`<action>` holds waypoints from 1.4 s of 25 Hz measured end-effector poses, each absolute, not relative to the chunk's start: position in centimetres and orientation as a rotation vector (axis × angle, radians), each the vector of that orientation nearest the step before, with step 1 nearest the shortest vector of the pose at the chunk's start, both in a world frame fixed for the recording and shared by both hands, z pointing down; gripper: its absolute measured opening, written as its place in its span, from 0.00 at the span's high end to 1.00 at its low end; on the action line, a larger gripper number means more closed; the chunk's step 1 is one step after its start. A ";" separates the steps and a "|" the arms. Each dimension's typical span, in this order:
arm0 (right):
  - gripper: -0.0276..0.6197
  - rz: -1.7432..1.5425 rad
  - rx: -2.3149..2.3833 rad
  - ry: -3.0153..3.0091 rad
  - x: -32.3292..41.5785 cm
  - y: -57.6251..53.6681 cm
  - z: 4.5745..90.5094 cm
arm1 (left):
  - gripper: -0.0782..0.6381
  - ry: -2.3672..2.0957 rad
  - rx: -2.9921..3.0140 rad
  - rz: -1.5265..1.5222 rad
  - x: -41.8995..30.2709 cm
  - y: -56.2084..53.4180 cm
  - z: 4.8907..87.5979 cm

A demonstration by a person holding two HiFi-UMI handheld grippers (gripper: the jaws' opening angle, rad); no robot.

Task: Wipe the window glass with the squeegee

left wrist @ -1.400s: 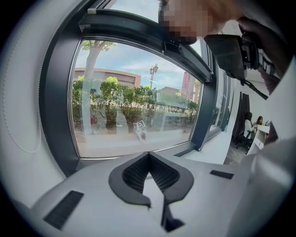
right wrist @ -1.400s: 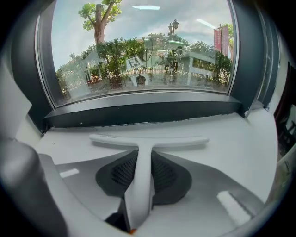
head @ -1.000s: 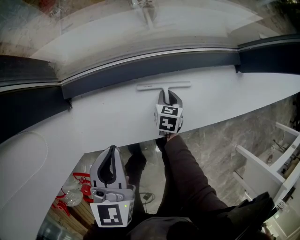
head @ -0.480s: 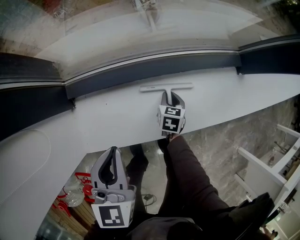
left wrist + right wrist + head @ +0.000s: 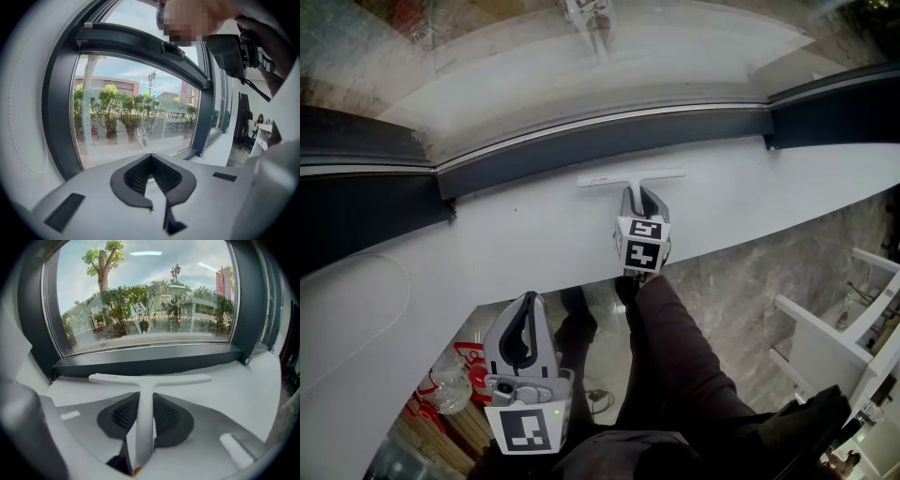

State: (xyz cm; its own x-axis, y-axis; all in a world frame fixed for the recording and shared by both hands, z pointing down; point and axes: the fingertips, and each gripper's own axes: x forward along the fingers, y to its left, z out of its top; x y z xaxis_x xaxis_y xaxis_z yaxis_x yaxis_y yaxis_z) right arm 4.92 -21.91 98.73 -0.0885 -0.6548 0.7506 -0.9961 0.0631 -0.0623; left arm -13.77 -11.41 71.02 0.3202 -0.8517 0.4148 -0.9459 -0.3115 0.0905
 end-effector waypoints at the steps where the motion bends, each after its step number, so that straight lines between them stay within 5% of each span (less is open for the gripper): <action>1: 0.83 0.808 1.649 -1.808 4.9 -21.9 98.0 | 0.89 -1.610 2.283 0.415 -13.6 -11.4 70.5; 35: 0.83 0.514 1.924 -2.077 4.5 -17.7 59.5 | 0.89 -1.482 2.687 0.077 -7.7 -8.1 44.7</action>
State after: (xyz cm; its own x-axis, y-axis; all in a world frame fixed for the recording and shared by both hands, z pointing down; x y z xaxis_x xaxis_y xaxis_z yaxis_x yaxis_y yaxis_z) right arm 4.47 -17.72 59.49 -0.0863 -0.9019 0.4232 -0.9952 0.0582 -0.0788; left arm -7.70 -8.15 44.70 0.5329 -0.8425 0.0785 -0.8461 -0.5315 0.0392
